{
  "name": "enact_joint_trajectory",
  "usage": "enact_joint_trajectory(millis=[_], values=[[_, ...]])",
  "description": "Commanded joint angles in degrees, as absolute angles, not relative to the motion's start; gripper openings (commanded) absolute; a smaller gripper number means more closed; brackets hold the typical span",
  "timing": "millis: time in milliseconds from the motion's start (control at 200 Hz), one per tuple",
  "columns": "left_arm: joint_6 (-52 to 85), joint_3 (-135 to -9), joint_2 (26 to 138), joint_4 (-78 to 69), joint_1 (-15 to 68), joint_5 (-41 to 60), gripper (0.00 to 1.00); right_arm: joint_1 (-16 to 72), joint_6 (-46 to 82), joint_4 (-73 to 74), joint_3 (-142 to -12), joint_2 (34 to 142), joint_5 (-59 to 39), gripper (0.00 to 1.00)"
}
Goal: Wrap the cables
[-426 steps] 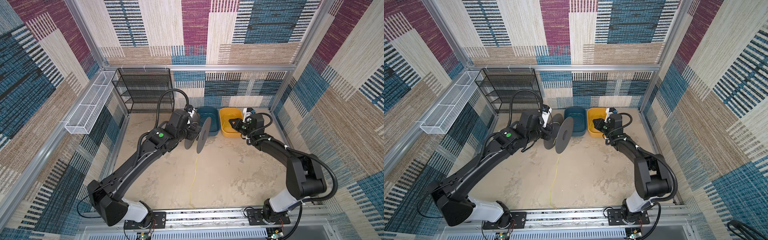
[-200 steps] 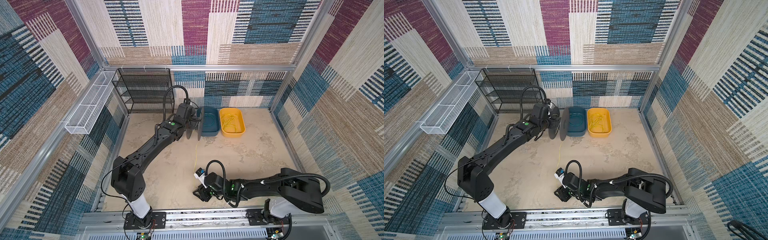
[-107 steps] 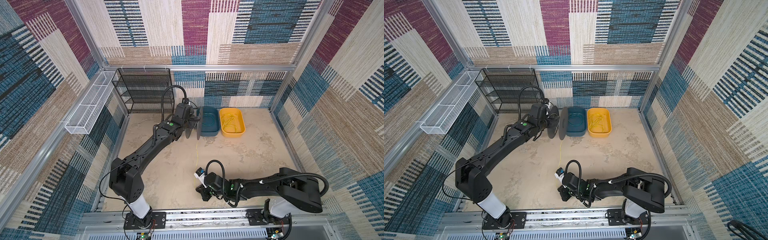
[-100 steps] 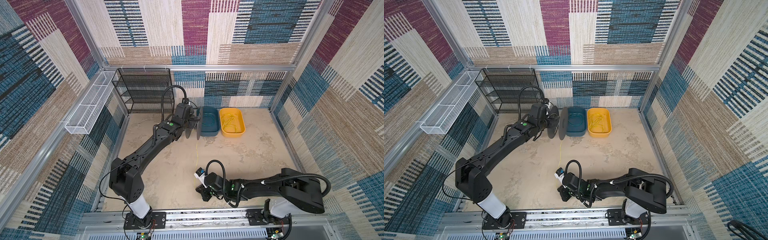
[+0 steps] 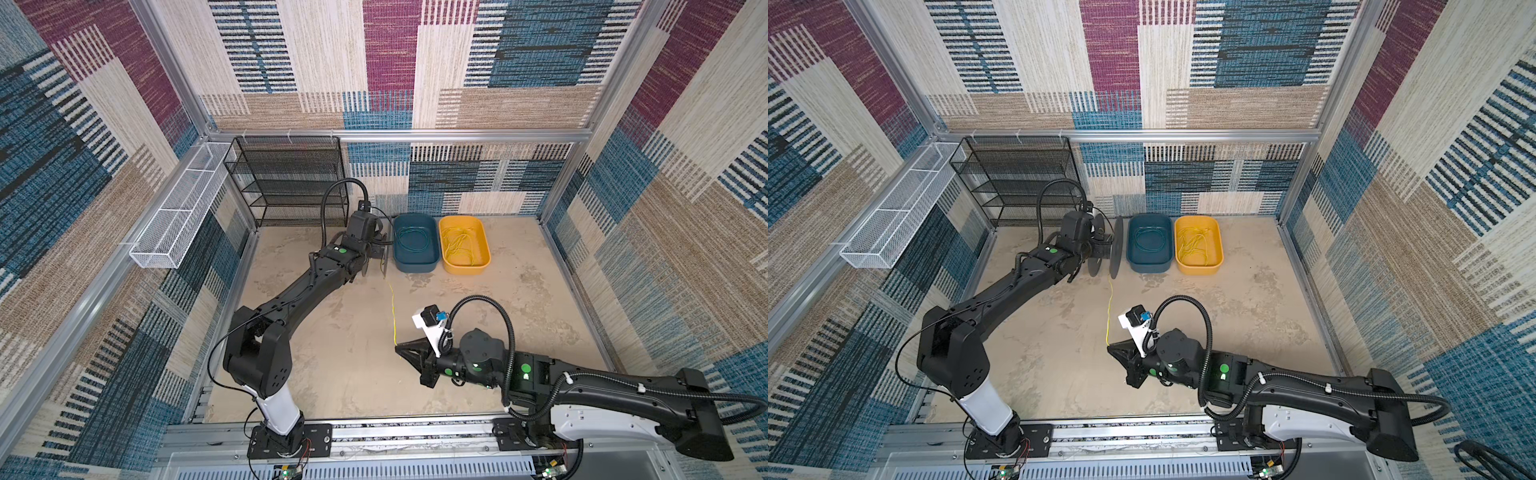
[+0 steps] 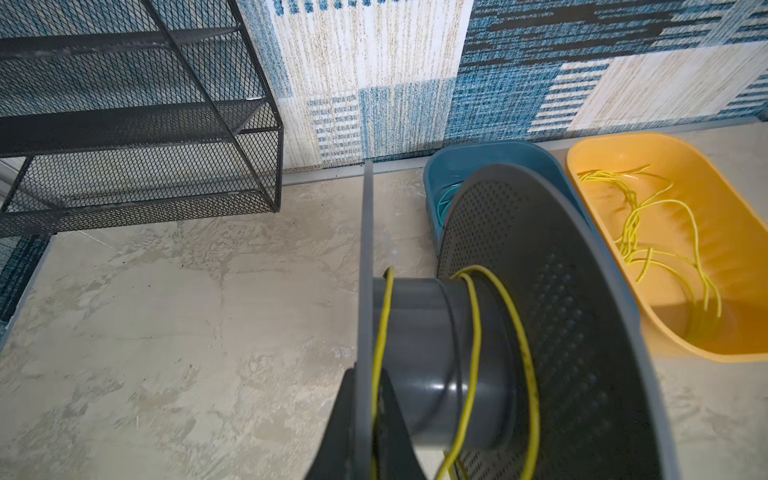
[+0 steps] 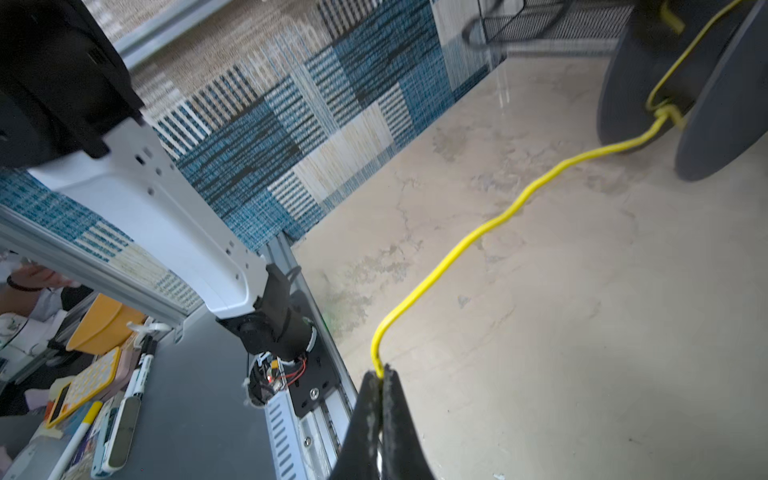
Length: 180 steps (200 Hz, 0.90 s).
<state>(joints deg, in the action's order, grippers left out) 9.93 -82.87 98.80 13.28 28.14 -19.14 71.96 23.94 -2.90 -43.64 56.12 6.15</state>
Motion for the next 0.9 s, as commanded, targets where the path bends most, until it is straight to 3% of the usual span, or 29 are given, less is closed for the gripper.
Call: enact_joint_trajectory(millis=[0,401,896], values=[[7.4,-80.0,97.4,3.6,28.0,-20.3,0.0,70.8,19.6,-7.4,-48.2,55.7,9.1,0.0],[2.1,-65.5,89.0,-6.9,28.5,-19.7,0.0,56.1,14.3,-15.6,-61.5,54.5,7.4,0.0],[-4.9,-50.5,72.8,-0.2,37.0,-23.1,0.0,30.0,11.6,-8.8,-76.3,68.6,-6.0,0.0]])
